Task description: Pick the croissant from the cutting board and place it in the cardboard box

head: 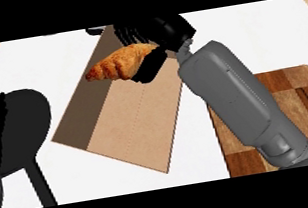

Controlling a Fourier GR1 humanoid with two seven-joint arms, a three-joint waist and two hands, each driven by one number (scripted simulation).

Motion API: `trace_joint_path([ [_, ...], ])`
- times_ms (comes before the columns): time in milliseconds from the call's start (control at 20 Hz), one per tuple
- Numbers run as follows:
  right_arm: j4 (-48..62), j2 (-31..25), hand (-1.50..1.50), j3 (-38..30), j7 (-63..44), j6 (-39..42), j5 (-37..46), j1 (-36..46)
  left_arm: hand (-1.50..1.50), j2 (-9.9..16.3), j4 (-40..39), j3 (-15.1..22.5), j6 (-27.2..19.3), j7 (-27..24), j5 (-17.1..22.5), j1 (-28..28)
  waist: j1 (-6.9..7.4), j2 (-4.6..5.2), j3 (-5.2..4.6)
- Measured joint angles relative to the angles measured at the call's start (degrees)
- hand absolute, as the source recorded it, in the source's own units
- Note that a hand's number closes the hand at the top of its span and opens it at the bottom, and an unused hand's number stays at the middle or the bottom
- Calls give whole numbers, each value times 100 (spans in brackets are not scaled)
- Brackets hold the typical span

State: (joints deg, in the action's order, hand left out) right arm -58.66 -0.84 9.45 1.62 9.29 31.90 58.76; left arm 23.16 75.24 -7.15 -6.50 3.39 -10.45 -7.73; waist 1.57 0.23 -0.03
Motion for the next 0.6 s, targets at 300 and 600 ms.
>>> trace_joint_path([
  [300,1316,65,150,743,-56,-953,-662,696,0,-132,114,110,-34,94,-120,-40,134,26,-1],
  [600,2287,78,-150,1409,-304,-1644,-1232,1093,0,-68,205,115,134,159,-98,-132,297,67,-4],
])
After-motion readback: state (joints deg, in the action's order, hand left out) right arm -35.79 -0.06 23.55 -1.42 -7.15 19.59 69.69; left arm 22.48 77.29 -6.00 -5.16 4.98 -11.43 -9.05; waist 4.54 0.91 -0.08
